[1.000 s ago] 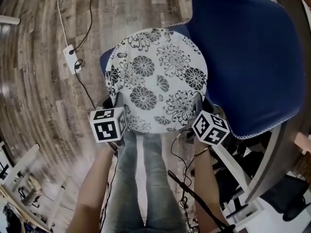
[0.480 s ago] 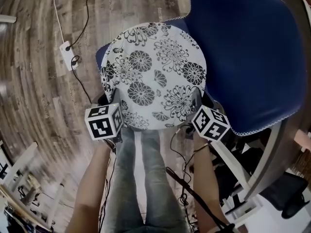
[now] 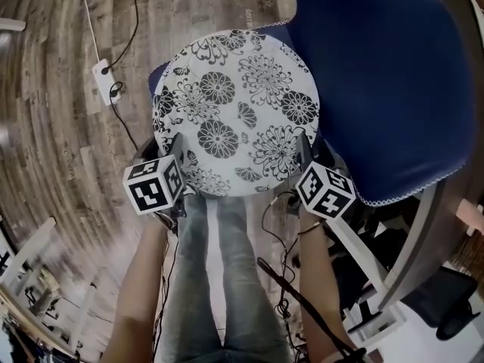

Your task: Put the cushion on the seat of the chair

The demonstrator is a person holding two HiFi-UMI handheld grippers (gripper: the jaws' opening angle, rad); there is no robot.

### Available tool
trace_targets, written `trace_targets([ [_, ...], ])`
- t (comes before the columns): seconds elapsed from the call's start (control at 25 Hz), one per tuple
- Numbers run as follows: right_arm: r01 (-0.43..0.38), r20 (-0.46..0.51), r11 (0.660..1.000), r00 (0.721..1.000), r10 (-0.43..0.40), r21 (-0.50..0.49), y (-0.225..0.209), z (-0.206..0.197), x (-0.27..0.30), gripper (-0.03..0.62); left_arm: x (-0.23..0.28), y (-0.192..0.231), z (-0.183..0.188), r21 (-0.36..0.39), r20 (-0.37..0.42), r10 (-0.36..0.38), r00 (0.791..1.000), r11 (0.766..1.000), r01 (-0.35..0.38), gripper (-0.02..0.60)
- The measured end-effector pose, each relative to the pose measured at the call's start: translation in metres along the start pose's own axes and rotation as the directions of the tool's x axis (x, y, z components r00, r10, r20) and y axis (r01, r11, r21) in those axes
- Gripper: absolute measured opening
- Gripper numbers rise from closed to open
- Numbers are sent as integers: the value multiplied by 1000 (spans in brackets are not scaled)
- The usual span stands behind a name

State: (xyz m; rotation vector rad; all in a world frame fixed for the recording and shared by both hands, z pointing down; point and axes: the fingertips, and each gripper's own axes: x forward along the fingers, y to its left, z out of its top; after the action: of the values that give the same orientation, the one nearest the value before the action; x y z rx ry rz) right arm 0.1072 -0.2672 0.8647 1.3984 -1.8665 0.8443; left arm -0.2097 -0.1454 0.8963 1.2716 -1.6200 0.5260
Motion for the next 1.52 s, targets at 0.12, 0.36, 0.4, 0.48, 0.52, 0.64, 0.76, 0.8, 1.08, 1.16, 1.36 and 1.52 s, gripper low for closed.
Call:
trace_targets([
  [0.12,1,9,1000,1000,-1,5,1,0,-5,222,-5,4,-3,-9,4,14,1000,1000,-14,219],
  [0.36,-6,18,1000,1000,6,16,4,-4,-19,225,-22,11,-3,-31,46,18,999,999,-16,221],
  [0.4,-10,20,1000,1000,9,18,6,-4,-22,225,-26,11,-1,-42,62,9,998,999,-7,221],
  [0.48,-19,27,1000,999,18,21,10,-5,-30,225,-38,12,5,-65,98,-4,995,998,11,220],
  [0.52,-24,32,999,999,23,23,12,-5,-35,224,-45,12,9,-74,118,-10,993,997,19,221],
  [0.64,-43,60,998,997,40,49,17,-1,-52,215,-71,6,23,-84,195,-42,980,995,59,219],
  [0.76,-64,98,993,994,55,95,23,6,-75,184,-102,-2,37,-77,258,-79,963,992,102,210],
  [0.8,-70,110,992,992,58,105,25,9,-84,176,-114,-5,40,-71,272,-87,958,991,110,190],
  [1.08,-123,208,981,974,91,148,42,40,-161,84,-183,-24,70,-32,360,-114,926,990,134,110],
  [1.16,-135,234,980,967,98,147,49,50,-183,71,-207,-34,83,-17,382,-153,911,985,173,48],
  [1.36,-136,269,984,958,102,113,60,72,-247,8,-278,-69,102,68,396,-260,880,965,254,11],
  [1.52,-160,317,980,942,115,119,65,94,-302,5,-344,-94,123,119,440,-311,842,950,289,11],
])
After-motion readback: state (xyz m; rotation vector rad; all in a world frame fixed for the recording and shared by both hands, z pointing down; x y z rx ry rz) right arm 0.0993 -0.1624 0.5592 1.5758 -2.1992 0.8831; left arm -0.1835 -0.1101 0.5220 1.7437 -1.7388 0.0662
